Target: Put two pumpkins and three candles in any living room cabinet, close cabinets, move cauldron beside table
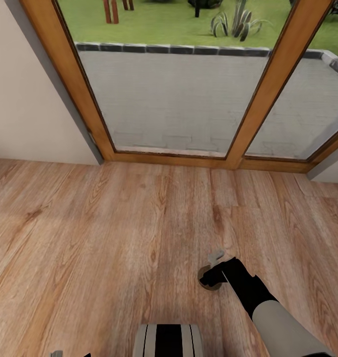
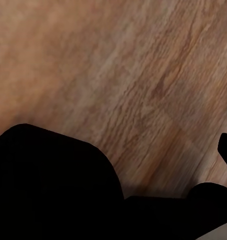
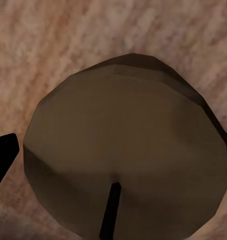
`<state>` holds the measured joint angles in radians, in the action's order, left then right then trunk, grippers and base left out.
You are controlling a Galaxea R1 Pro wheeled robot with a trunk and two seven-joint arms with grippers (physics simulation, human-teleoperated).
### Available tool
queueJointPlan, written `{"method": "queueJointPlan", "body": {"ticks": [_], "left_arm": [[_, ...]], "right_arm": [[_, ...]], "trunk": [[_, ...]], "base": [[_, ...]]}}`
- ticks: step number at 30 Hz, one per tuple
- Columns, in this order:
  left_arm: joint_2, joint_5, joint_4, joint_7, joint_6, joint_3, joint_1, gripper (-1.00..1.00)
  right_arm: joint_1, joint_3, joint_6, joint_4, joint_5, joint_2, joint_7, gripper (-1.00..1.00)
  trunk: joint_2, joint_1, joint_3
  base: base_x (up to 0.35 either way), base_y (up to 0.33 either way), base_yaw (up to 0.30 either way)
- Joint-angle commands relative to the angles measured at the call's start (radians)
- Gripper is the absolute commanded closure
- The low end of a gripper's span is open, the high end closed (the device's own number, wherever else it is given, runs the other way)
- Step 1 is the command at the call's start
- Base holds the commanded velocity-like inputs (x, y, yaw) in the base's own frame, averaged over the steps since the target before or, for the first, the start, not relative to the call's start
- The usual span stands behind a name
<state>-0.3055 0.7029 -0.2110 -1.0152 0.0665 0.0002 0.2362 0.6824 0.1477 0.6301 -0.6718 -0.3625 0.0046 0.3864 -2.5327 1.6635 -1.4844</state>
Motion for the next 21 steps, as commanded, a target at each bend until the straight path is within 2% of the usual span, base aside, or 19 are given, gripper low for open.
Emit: {"method": "queueJointPlan", "body": {"ticks": [1, 21], "left_arm": [[0.000, -0.004, 0.002, -0.003, 0.007, -0.028, -0.001, -1.00], [0.000, -0.004, 0.002, -0.003, 0.007, -0.028, -0.001, -1.00]], "right_arm": [[0.000, 0.000, 0.003, -0.002, -0.010, 0.000, 0.008, -1.00], [0.000, 0.002, 0.003, -0.002, -0.012, 0.001, 0.008, -1.00]], "trunk": [[0.000, 0.000, -0.001], [0.000, 0.000, -0.001]], "base": [[0.000, 0.000, 0.000], [0.000, 0.000, 0.000]]}}
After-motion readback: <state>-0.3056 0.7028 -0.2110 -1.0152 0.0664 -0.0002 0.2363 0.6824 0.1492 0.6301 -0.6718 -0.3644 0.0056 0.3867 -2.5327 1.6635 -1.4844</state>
